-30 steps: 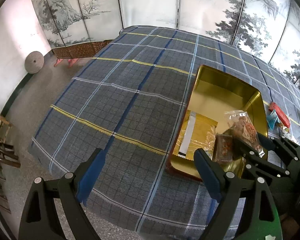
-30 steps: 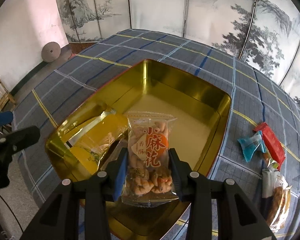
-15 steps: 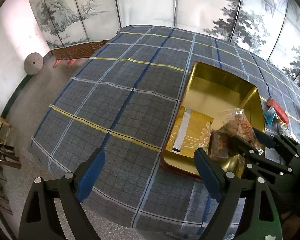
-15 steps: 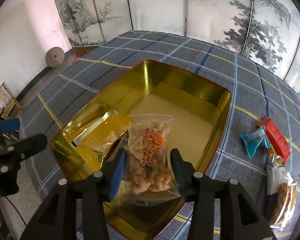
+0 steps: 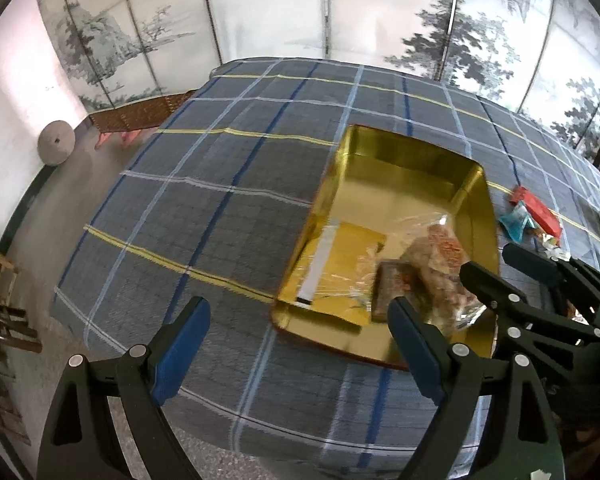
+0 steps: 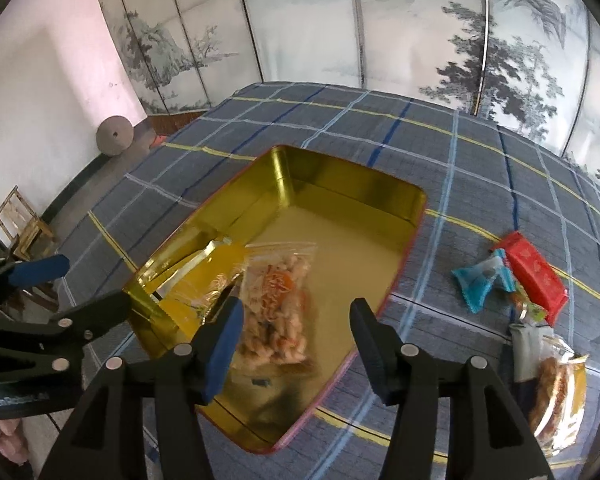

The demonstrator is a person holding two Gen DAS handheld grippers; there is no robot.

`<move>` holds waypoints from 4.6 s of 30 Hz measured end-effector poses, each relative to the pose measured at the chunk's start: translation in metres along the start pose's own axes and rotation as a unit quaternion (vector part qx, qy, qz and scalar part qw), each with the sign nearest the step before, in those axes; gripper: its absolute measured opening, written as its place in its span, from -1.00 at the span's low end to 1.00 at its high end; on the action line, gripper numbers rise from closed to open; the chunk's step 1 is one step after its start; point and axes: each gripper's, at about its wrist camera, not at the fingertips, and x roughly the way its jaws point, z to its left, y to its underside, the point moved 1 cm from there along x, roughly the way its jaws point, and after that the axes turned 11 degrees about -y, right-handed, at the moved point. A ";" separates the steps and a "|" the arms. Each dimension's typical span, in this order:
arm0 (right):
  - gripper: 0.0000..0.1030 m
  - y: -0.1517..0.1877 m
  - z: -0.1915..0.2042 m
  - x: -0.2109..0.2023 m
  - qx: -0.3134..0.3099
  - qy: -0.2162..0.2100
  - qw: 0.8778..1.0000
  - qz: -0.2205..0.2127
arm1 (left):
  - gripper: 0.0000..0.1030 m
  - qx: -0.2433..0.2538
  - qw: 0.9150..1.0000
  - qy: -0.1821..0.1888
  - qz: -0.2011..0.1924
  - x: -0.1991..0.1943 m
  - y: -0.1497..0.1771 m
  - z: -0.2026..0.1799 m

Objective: Organize snacks

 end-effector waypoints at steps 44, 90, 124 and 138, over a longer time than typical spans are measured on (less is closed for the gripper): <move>0.24 0.100 -0.236 -0.091 0.140 0.112 0.984 0.018 | 0.78 0.144 0.986 0.085 -0.001 -0.036 0.018 -0.188; 0.12 0.089 -0.310 -0.092 0.096 0.186 0.978 -0.025 | 0.78 0.193 0.974 0.118 -0.003 -0.039 0.016 -0.293; 0.17 0.095 -0.319 -0.098 0.114 0.184 0.975 -0.040 | -0.33 0.188 0.972 0.140 0.028 -0.007 0.012 -0.325; 0.17 0.095 -0.319 -0.098 0.114 0.184 0.975 -0.040 | -0.35 0.187 0.968 0.166 0.027 -0.017 0.014 -0.310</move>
